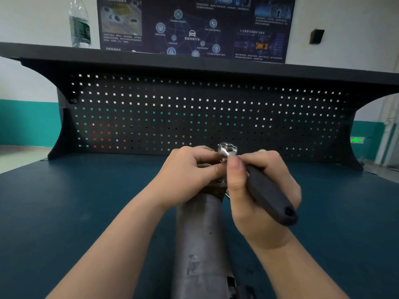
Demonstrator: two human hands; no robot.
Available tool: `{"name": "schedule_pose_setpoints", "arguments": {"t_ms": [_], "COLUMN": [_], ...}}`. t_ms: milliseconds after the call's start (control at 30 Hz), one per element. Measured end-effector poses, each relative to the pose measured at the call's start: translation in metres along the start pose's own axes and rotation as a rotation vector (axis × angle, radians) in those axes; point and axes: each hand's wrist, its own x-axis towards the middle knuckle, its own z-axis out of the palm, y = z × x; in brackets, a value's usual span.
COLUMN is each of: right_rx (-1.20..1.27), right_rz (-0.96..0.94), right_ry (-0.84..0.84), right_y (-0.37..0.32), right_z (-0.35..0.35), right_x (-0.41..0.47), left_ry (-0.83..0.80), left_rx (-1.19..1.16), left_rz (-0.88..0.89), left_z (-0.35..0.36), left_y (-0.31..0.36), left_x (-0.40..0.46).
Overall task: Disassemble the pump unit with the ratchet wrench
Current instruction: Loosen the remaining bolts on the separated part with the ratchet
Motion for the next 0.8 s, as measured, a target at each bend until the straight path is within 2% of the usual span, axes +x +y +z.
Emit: {"name": "schedule_pose_setpoints", "arguments": {"t_ms": [167,400,567,667,800], "right_rx": [0.244,0.817,0.946,0.881,0.702], "right_rz": [0.393,0.912,1.296,1.321,1.159], "right_ry": [0.149,0.366,0.443,0.397,0.284], "right_y": [0.000,0.016,0.032,0.036,0.036], "right_z": [-0.003,-0.009,-0.011,-0.012,-0.015], "right_x": [0.008,0.020,0.025,0.028,0.036], "left_ry": [0.016,-0.035,-0.027,-0.017,-0.007], "left_rx": [-0.011,-0.023,0.035,0.039,0.045], "left_rz": [0.005,0.002,-0.009,-0.006,-0.008], "left_z": [0.000,-0.005,-0.004,-0.002,-0.001], "left_y": [0.001,0.000,-0.002,-0.002,-0.002], "left_x": [-0.002,-0.003,-0.002,-0.001,0.000]}}
